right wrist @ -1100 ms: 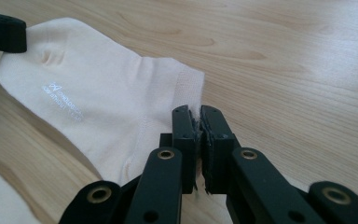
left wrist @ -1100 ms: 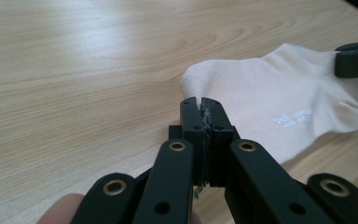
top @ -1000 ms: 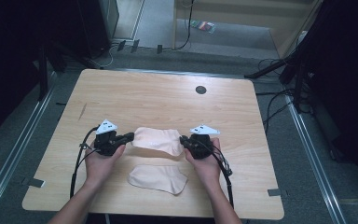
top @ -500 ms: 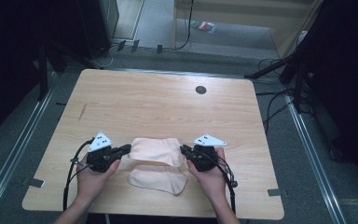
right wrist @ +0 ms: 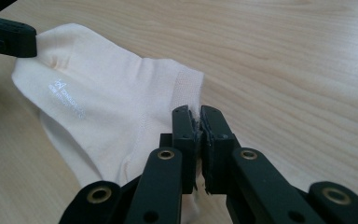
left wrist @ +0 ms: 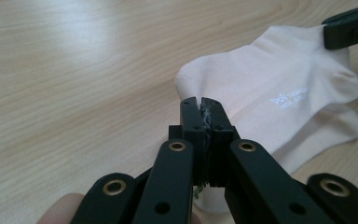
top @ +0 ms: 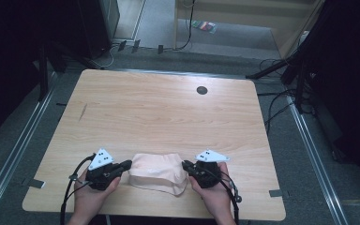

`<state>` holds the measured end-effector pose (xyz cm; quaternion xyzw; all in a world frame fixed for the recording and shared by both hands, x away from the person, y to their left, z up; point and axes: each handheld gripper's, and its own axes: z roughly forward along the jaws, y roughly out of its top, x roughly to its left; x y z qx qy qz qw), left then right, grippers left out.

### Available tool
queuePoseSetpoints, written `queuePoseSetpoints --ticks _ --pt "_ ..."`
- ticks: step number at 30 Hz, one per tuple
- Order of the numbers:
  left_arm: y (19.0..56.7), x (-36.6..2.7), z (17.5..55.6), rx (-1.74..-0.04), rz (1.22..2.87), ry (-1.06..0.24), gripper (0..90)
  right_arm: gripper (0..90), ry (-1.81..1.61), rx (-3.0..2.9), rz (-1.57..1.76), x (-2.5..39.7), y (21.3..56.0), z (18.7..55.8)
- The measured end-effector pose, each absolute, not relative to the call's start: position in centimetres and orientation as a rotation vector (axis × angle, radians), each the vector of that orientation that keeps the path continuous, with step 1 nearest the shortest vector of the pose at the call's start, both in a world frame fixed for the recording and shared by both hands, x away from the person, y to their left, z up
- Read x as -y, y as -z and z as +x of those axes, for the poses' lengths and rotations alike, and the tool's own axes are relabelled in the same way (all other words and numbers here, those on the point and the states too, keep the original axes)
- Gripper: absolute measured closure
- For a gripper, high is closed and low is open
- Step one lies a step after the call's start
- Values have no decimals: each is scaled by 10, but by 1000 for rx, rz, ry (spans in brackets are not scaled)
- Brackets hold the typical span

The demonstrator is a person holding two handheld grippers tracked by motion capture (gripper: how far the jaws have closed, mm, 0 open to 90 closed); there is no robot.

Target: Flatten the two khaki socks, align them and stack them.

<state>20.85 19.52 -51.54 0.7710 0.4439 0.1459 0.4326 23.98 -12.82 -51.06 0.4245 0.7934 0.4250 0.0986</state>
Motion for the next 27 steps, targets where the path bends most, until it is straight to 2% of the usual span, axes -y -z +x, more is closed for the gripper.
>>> queuePoseSetpoints --ticks 10,27 --pt "527 -192 192 -1099 2010 -403 900 857 -1247 -2376 1260 130 516 227" --pt "531 -187 192 -1079 2070 -471 900 864 -1204 -2421 1268 134 523 220"
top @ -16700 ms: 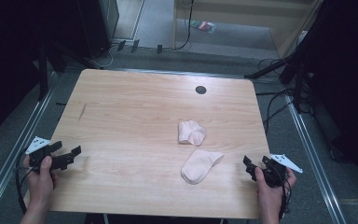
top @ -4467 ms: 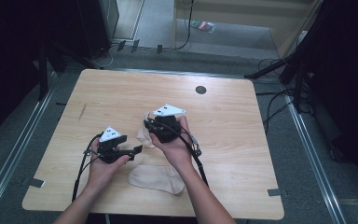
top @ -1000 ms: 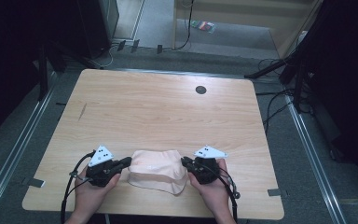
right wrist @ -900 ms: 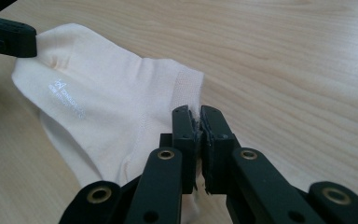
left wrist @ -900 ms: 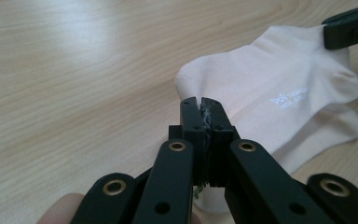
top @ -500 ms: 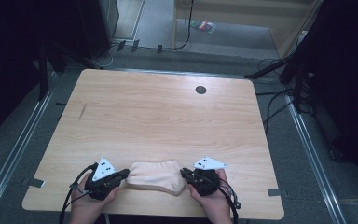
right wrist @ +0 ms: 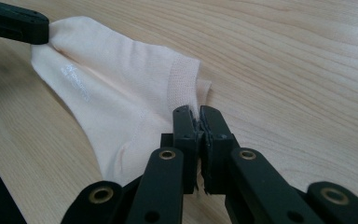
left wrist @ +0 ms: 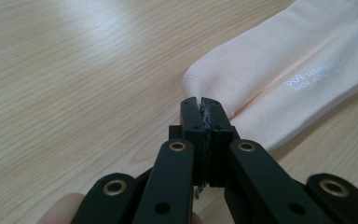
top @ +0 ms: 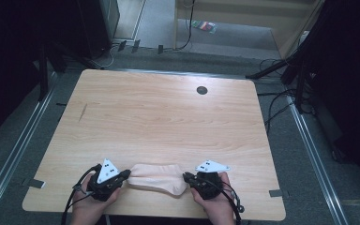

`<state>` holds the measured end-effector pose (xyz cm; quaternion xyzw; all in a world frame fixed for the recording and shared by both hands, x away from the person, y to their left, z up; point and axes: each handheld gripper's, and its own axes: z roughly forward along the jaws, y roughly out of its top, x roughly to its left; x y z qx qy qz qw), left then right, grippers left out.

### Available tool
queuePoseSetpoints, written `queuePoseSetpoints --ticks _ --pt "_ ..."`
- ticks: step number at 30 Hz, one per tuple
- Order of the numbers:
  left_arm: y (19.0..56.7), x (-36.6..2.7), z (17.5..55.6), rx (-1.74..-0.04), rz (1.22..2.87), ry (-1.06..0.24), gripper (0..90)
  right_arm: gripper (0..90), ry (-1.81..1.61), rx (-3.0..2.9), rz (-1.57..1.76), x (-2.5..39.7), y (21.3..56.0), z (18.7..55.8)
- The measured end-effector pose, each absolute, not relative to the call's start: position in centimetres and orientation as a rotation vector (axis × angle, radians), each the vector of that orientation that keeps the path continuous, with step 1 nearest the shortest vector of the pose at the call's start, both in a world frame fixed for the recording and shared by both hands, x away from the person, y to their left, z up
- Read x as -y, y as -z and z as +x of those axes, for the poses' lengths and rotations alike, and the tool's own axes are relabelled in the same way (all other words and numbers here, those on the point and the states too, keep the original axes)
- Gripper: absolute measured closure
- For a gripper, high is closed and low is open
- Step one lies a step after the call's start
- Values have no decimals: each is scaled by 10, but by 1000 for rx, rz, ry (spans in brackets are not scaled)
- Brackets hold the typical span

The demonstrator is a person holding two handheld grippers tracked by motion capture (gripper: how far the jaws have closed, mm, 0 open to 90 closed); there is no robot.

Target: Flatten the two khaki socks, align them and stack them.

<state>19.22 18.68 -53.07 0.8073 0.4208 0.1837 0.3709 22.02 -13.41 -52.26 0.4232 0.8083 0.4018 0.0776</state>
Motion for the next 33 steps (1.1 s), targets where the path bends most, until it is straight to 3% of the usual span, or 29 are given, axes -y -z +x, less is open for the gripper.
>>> queuePoseSetpoints --ticks 33 --pt "543 -172 192 -1045 2140 -481 894 846 -1116 -2410 1234 124 539 228"
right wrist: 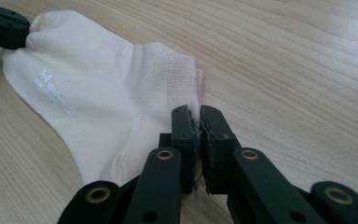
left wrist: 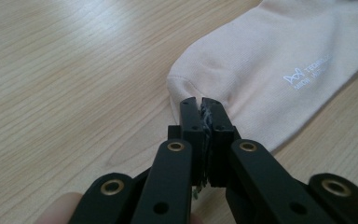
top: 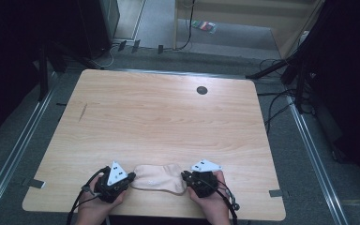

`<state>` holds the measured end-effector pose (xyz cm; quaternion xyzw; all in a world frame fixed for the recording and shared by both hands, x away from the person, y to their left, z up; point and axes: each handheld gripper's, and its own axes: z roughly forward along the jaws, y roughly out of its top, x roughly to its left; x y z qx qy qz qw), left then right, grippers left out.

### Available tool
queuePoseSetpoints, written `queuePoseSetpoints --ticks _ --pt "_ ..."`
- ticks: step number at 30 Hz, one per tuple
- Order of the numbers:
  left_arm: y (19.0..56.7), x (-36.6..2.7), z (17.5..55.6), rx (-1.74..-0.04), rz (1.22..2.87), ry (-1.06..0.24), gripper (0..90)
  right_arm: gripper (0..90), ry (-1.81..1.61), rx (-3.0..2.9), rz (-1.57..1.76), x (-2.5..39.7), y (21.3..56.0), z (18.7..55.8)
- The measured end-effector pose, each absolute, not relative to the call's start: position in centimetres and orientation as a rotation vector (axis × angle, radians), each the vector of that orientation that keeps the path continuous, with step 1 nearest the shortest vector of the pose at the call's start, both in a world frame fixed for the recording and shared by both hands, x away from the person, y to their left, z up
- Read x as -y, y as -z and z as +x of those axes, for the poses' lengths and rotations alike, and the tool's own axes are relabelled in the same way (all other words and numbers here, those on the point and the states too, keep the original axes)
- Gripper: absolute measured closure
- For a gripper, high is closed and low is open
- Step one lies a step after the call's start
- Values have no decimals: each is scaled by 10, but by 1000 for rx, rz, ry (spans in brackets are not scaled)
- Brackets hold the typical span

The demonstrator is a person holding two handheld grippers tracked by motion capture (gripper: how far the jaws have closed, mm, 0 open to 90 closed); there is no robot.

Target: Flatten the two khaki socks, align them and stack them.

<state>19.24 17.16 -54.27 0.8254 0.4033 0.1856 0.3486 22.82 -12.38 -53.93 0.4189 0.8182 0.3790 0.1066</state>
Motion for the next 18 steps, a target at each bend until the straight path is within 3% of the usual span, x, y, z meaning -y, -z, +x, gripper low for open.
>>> queuePoseSetpoints --ticks 2,4,5,6,10,18 --pt "543 -173 192 -1040 2129 -489 877 826 -1121 -2407 1232 124 539 228" --pt "543 -178 193 -1058 2081 -448 701 628 -1177 -2360 1250 129 538 229" --pt "543 -181 195 -1069 2048 -410 701 628 -1177 -2360 1250 129 538 229" --pt "544 -191 199 -1091 1955 -366 559 590 -1228 -2327 1278 135 535 230" --pt "542 -203 204 -1113 1870 -351 497 559 -1281 -2285 1275 142 530 230" --pt "539 -220 210 -1137 1742 -374 371 356 -1321 -2176 1261 155 524 232"
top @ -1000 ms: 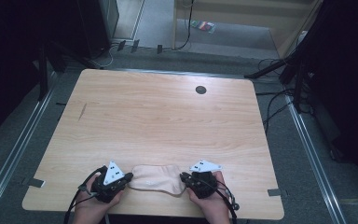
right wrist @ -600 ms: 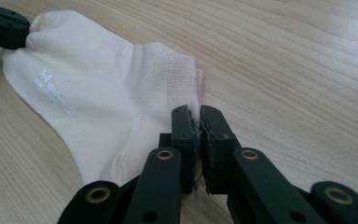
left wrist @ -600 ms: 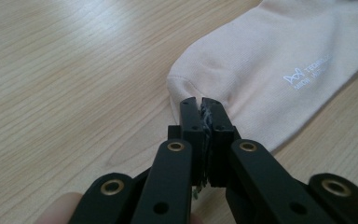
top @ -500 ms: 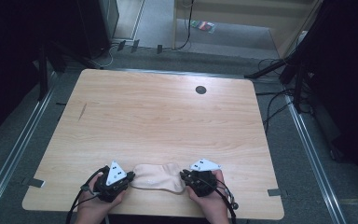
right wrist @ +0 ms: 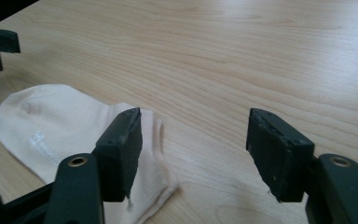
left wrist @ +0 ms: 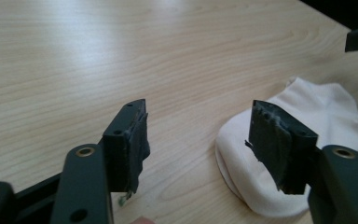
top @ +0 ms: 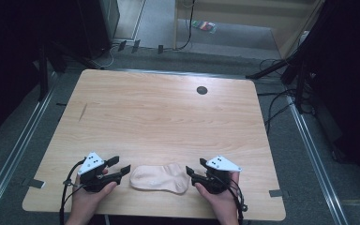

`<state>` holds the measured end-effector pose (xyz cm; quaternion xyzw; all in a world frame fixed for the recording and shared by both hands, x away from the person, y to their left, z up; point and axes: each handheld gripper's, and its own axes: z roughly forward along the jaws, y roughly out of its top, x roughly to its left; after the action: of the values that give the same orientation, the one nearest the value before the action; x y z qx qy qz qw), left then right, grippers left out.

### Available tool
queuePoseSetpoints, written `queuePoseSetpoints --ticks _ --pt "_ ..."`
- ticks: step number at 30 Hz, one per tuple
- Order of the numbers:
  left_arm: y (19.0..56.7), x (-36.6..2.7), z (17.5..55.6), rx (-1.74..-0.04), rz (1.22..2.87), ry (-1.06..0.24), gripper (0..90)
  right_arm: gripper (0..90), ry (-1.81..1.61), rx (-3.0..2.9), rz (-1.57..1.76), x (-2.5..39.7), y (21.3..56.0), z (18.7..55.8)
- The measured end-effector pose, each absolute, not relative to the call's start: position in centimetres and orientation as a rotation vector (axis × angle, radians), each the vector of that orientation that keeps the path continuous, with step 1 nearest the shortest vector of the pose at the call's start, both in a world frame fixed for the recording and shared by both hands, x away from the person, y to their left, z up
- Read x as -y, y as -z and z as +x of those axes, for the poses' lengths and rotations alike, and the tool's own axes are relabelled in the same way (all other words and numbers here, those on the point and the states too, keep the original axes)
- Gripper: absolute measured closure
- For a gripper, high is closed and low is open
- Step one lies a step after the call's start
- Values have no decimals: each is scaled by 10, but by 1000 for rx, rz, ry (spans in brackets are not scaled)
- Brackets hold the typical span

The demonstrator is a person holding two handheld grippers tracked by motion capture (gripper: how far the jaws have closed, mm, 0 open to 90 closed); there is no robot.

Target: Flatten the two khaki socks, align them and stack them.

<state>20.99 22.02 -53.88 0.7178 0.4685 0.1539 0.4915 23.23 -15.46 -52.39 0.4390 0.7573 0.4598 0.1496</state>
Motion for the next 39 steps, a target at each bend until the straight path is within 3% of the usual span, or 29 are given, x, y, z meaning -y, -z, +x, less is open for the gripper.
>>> queuePoseSetpoints --ticks 5,6,7,8,9,12,17,22,27,31,32,33,34,35,39 --pt "537 -226 211 -1146 1713 -387 342 396 -1315 -2178 1262 156 524 232" --pt "536 -227 210 -1142 1705 -387 357 474 -1323 -2173 1258 156 524 232" --pt "536 -227 210 -1142 1705 -387 380 474 -1323 -2173 1258 156 524 232" --pt "535 -227 209 -1124 1697 -367 380 539 -1331 -2172 1261 156 524 231" --pt "534 -227 208 -1104 1697 -347 462 635 -1346 -2176 1263 157 524 230" --pt "533 -218 204 -1007 1752 -260 733 738 -1401 -2232 1288 152 527 228" --pt "542 -193 203 -967 1921 -195 815 711 -1359 -2300 1290 141 535 227" --pt "550 -184 205 -988 2003 -206 838 897 -1308 -2347 1269 135 538 226" --pt "552 -184 205 -988 2014 -223 857 900 -1223 -2346 1305 138 543 230" --pt "552 -185 206 -976 2000 -208 819 900 -1197 -2305 1340 146 542 232" --pt "551 -186 206 -972 1985 -199 748 893 -1229 -2280 1356 151 538 232" --pt "550 -188 206 -969 1972 -196 748 893 -1229 -2280 1356 151 538 232" --pt "549 -190 207 -966 1941 -192 666 859 -1262 -2251 1367 156 535 234" --pt "547 -192 207 -966 1922 -197 666 859 -1262 -2251 1367 156 535 234" --pt "540 -205 209 -998 1815 -263 454 651 -1292 -2177 1367 169 531 237"
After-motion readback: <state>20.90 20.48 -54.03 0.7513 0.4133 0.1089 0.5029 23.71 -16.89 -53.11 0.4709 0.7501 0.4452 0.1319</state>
